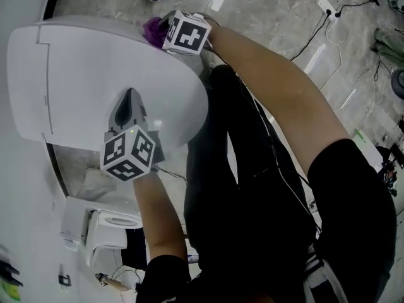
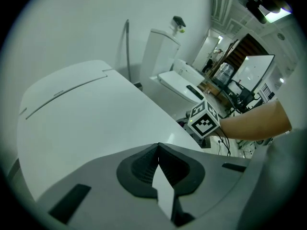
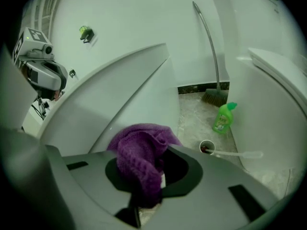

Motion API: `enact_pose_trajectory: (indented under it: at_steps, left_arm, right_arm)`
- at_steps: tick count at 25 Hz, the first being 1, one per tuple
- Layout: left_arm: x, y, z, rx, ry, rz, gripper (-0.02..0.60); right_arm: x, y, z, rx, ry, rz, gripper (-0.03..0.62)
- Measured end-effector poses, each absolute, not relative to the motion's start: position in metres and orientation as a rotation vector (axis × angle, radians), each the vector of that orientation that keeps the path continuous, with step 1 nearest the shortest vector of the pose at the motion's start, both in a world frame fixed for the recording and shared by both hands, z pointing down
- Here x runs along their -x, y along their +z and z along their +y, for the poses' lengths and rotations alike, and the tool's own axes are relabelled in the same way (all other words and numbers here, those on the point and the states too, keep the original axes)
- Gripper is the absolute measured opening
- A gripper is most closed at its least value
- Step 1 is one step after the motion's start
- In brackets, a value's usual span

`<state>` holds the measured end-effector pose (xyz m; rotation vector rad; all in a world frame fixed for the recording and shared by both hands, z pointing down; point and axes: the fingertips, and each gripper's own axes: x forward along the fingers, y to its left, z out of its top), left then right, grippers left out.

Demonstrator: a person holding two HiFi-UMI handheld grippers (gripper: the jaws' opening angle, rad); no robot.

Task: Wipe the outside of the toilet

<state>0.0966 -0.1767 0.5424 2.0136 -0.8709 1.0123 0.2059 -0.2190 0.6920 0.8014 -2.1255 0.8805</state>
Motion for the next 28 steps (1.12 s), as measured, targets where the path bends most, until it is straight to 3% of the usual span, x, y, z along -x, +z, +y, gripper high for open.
enact_pose_trajectory:
  at_steps: [12,28]
  left_arm:
    - [-0.149,0.538,-0.117,-2.073,1.056,-0.768,0.008]
    - [-0.164,0.525,0.015,-1.974,1.044,-0.946,0.008]
  right_arm:
    - [-0.230,0.684,-0.130,-0.809,0.902,-2.152,0.074]
    - [-0.226,0.674,-0.019,-0.744,0.766,-2.234,0.074]
